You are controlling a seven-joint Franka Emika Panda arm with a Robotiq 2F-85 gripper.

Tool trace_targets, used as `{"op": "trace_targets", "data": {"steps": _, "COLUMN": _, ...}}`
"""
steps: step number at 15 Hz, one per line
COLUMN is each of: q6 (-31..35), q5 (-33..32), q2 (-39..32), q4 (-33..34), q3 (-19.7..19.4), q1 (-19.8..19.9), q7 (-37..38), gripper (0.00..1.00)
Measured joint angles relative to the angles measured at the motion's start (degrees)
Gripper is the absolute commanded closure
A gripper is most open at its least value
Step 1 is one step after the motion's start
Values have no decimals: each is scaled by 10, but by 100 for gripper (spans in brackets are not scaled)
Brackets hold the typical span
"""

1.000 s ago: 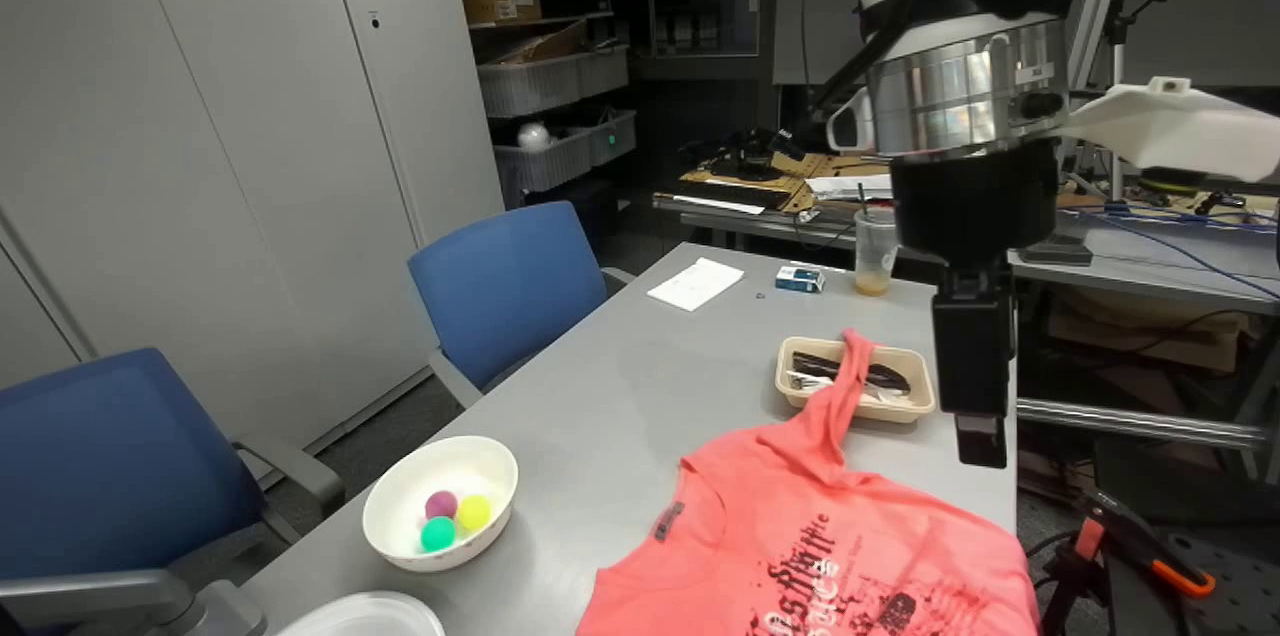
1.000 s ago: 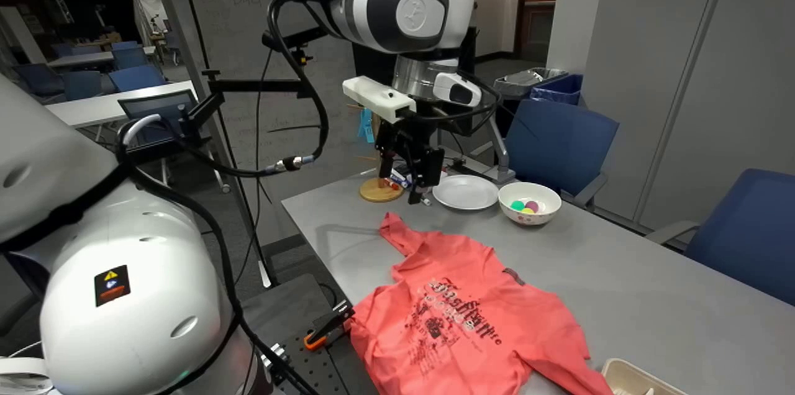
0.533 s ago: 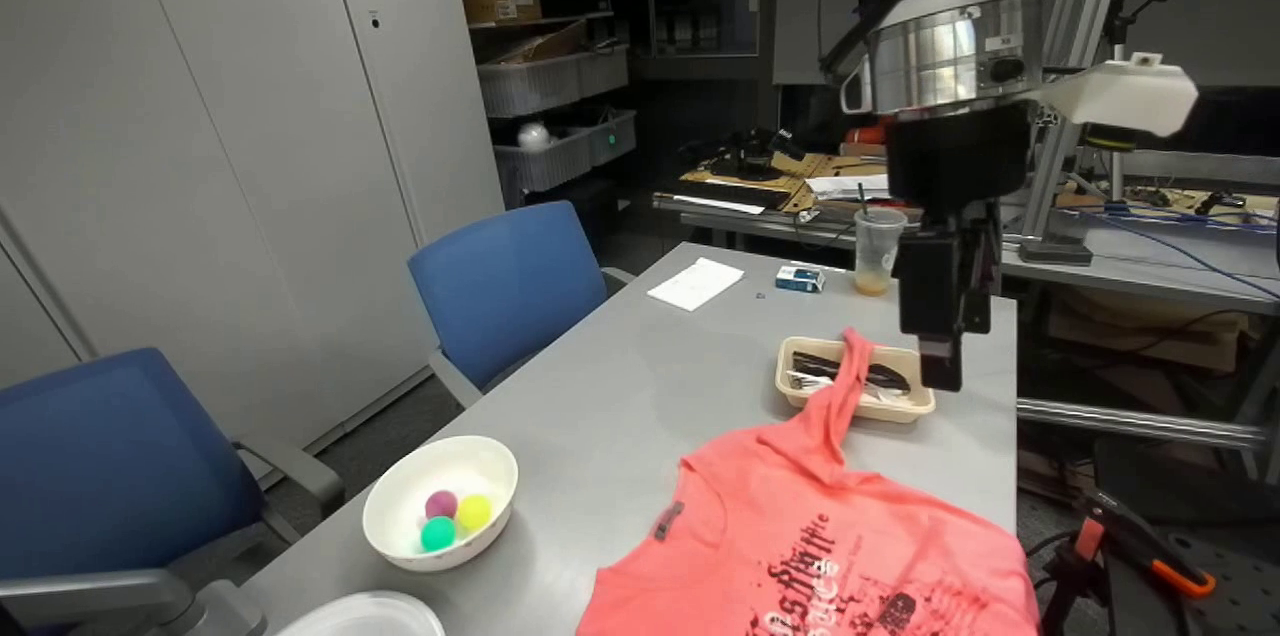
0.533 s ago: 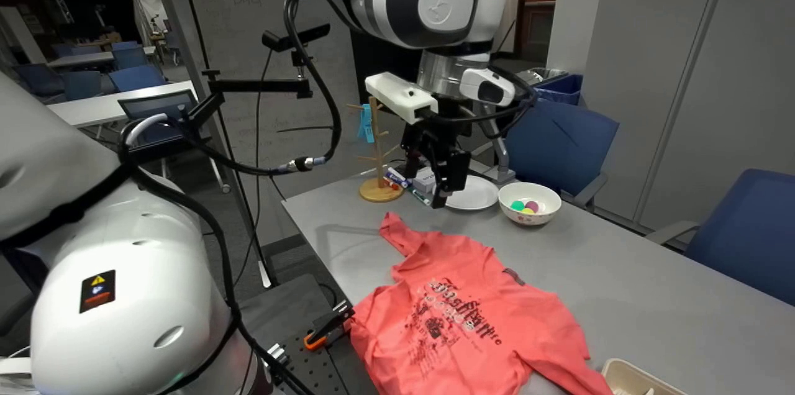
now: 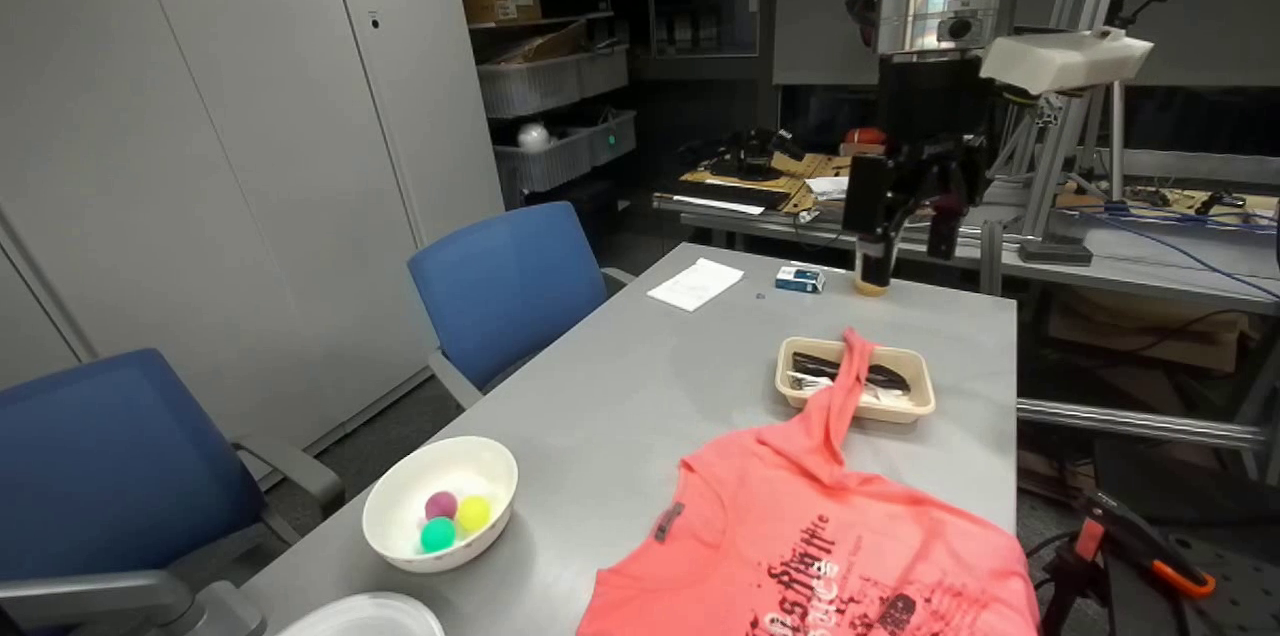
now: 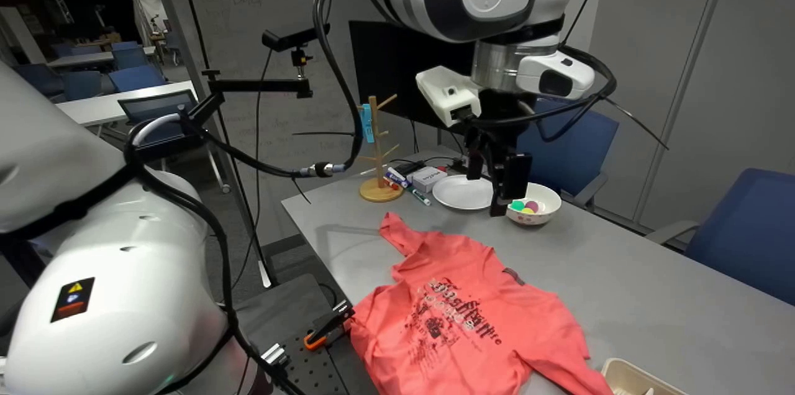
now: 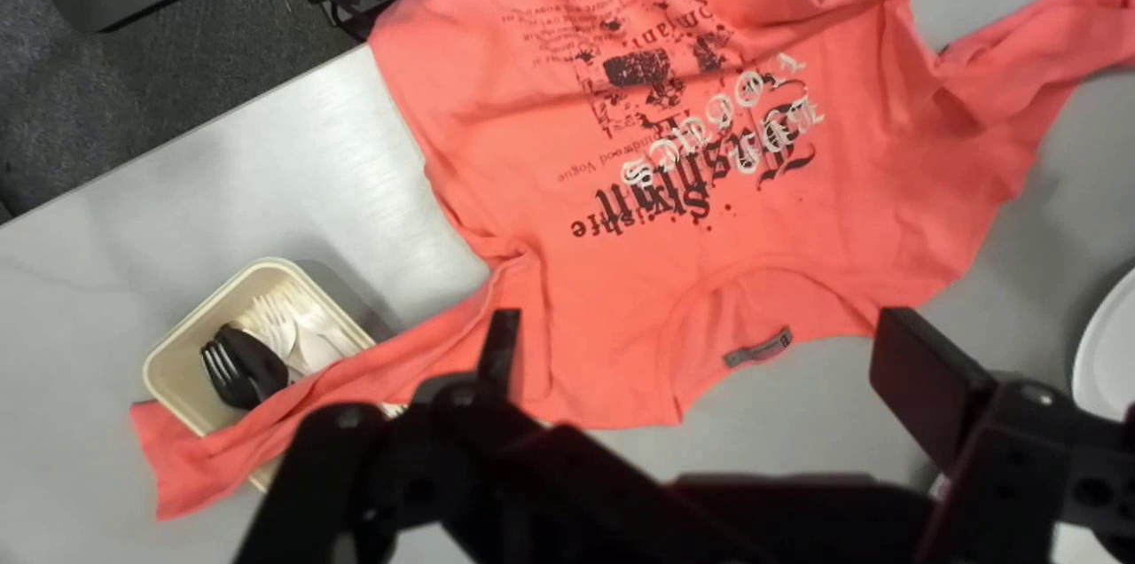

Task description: Fold the right sleeve and then the left sleeve of the sweatshirt, fold the sweatshirt in half from bottom to top

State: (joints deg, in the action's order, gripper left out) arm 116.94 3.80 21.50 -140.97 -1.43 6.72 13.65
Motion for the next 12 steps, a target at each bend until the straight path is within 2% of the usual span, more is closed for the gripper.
{"op": "trace_targets", "data": {"steps": 8, "q6": 2, "q5": 0, "q2": -1, "q4": -3, "q3": 0, "q1": -1, "q7": 2, "gripper": 0}}
{"op": "trace_targets", "data": {"steps": 12, "q6": 34, "q5": 3, "q2": -18, "q4": -2, "q3": -16, "q1": 10, "q7": 26, "gripper": 0}}
